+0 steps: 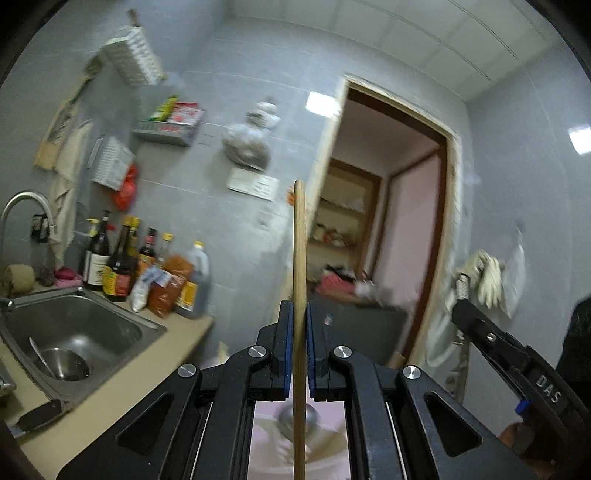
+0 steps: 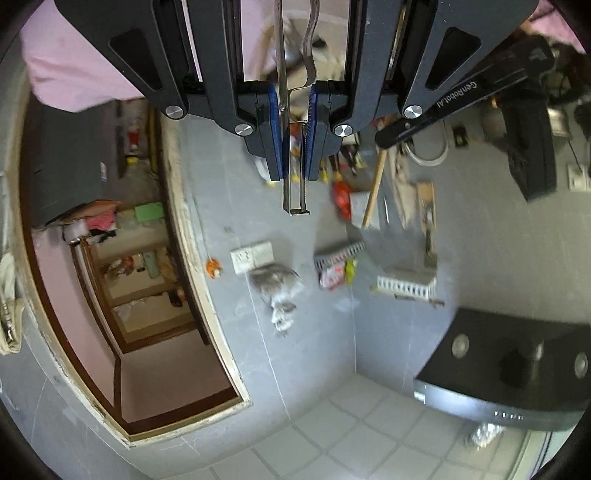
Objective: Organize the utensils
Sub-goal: 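Lift the chopstick with the left tool while the right tool carries the peeler to the caddy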
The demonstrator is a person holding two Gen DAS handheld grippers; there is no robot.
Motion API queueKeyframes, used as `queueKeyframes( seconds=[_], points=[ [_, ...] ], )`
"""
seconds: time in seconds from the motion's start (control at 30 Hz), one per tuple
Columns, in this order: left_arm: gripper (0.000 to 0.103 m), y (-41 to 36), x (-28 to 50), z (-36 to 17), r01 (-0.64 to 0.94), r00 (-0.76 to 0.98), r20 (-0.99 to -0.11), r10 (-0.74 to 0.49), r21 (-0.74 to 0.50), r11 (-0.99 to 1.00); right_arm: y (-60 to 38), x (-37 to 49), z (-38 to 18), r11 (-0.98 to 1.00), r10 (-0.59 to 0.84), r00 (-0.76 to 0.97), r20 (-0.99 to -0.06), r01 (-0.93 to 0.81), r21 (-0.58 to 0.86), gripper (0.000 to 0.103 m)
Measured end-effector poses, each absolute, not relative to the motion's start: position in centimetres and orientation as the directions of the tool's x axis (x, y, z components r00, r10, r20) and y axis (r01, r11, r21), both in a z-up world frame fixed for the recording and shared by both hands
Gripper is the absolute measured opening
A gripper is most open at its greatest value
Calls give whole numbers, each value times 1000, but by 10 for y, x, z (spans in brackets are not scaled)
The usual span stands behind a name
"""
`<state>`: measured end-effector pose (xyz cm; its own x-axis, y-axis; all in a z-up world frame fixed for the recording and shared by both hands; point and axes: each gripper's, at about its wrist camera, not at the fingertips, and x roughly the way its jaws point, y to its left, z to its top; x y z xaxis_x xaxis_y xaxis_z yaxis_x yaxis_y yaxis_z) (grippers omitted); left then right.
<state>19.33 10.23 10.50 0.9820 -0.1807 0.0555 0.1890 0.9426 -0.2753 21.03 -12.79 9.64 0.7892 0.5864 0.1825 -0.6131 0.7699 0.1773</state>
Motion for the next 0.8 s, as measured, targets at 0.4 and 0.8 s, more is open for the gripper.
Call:
queueKeyframes(
  seconds=[0.4,0.8],
  points=[
    [5,175,243,94,25,996,88,13,-413,911,-86,243,79,790,541,806,240,-585,184,10],
    [5,159,253,65,-9,999,38,26,-405,914,-76,261,46,810,542,827,151,-562,170,10]
  ],
)
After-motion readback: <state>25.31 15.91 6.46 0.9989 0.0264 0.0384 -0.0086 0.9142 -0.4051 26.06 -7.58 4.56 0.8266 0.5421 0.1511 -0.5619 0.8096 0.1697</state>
